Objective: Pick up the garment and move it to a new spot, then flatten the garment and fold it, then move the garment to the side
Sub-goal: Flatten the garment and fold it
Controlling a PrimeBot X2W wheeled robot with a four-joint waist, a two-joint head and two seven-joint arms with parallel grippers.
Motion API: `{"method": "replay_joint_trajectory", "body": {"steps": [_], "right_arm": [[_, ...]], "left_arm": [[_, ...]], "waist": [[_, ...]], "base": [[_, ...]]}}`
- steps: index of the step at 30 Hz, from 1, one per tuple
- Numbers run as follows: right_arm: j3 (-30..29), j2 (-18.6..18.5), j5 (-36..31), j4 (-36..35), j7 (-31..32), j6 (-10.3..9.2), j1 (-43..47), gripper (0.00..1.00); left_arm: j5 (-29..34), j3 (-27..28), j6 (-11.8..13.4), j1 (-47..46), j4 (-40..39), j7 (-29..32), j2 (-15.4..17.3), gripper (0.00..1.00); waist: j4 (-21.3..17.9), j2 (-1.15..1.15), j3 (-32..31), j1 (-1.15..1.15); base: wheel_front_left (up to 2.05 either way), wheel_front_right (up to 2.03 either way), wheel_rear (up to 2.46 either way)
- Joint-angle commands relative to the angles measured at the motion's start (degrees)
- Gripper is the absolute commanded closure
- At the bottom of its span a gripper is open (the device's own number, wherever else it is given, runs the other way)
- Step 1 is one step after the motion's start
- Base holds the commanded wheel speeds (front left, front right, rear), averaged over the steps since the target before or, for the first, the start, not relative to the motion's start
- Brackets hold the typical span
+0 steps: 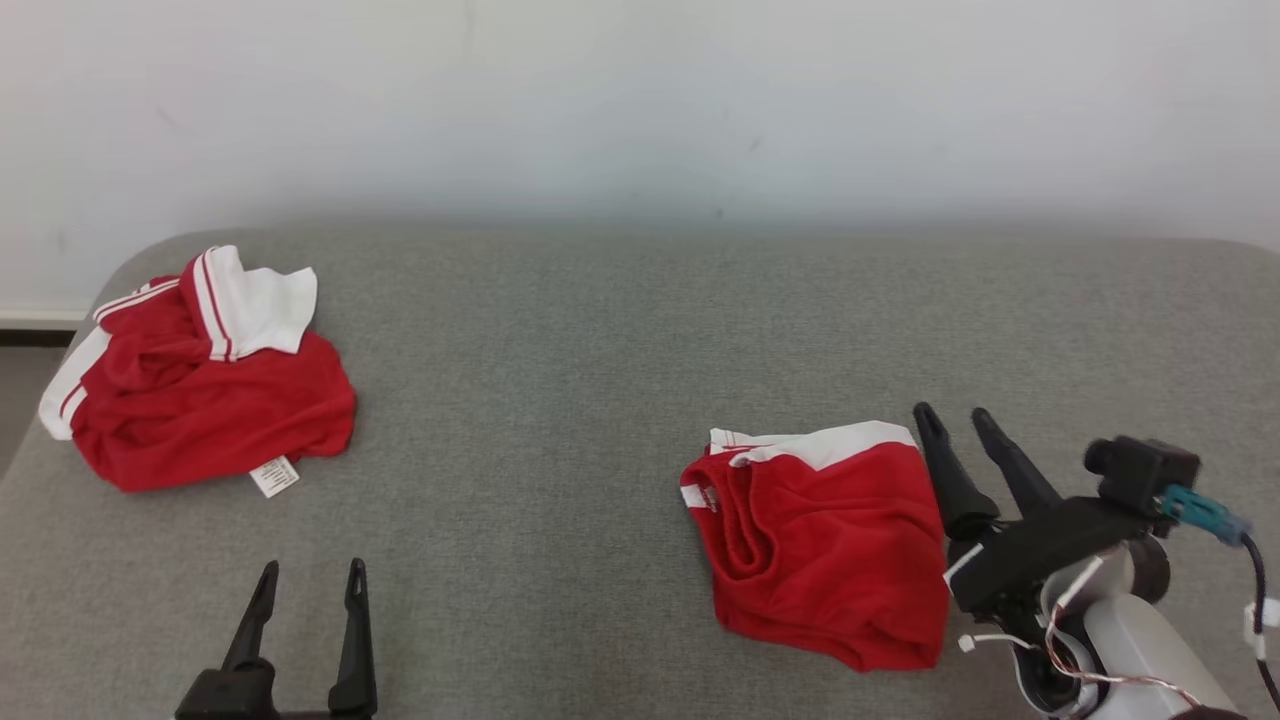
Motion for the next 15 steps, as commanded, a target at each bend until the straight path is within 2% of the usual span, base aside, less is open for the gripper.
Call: {"method": "replay_joint_trajectory", "body": {"steps": [1, 9, 15], "right_arm": [[-0.8, -0.6, -0.6, -1.1, -1.4, -0.13, 1.6, 0.0], [-3.9, -2.2, -6.2, -7.0, -7.7, -0.13, 8.1, 0.0], [-8.3, -0.1, -8.3, -10.5, -9.8, -0.12, 13.9, 0.0]], "left_arm": [[0.2, 0.4, 0.1, 1.1, -0.4, -0.2, 0.3, 0.0], [0.7, 2.0, 0.9, 3.0, -2.2, -0.2, 0.5, 0.0], [1.1, 2.3, 0.9, 3.2, -2.8, -0.2, 0.7, 0.0]], "waist": [[-1.3, 0.0, -0.9, 0.01], [-4.1, 0.0, -1.9, 0.01], [-5.2, 0.0, -2.3, 0.01]], "base": [[0.0, 0.0, 0.0], [0.0, 0.0, 0.0], [0.0, 0.0, 0.0]]}}
